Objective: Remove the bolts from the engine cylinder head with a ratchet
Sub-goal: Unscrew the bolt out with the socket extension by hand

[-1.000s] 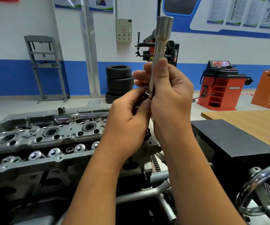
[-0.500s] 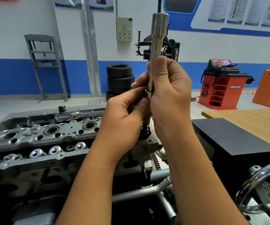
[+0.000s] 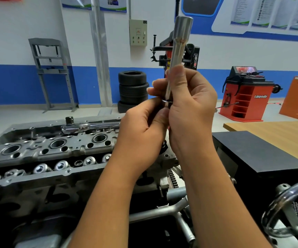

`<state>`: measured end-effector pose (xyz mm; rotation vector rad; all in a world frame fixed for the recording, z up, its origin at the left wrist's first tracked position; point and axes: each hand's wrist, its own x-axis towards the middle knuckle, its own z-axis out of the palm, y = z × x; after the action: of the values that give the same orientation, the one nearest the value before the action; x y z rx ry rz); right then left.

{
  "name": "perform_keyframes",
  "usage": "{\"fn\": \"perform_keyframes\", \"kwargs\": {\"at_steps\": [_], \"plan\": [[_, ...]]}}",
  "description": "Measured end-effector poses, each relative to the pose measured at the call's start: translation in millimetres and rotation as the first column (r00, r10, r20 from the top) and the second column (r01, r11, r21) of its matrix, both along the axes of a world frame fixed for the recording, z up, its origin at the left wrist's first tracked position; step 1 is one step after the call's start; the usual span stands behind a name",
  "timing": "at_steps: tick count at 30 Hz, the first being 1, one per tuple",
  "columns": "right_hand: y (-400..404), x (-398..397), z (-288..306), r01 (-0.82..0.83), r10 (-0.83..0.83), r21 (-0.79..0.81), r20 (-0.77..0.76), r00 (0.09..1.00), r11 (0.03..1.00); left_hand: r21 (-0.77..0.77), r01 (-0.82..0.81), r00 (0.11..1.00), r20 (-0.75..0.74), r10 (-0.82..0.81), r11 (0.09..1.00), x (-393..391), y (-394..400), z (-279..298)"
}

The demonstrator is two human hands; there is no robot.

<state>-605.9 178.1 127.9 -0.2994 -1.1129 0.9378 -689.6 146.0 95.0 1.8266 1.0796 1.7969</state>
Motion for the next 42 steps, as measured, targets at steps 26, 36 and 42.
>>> {"fn": "perform_keyframes", "kwargs": {"at_steps": [26, 36, 42], "plan": [[4.7, -1.2, -0.6, -0.143, 0.145, -0.031, 0.116, 0.983, 0.989, -0.031, 0.082, 0.992, 0.098, -0.078, 0.996, -5.5, 2.7, -2.4], [-2.8, -5.3, -1.7, -0.096, 0.096, -0.010, 0.144, 0.985, 0.995, -0.011, -0.100, 0.989, 0.112, 0.101, 0.995, -5.8, 5.4, -2.5], [2.2, -1.8, -0.1, -0.063, 0.068, -0.048, 0.104, 0.992, 0.997, -0.028, 0.112, 0.990, 0.083, -0.110, 0.993, -6.3, 0.1, 0.0]]}}
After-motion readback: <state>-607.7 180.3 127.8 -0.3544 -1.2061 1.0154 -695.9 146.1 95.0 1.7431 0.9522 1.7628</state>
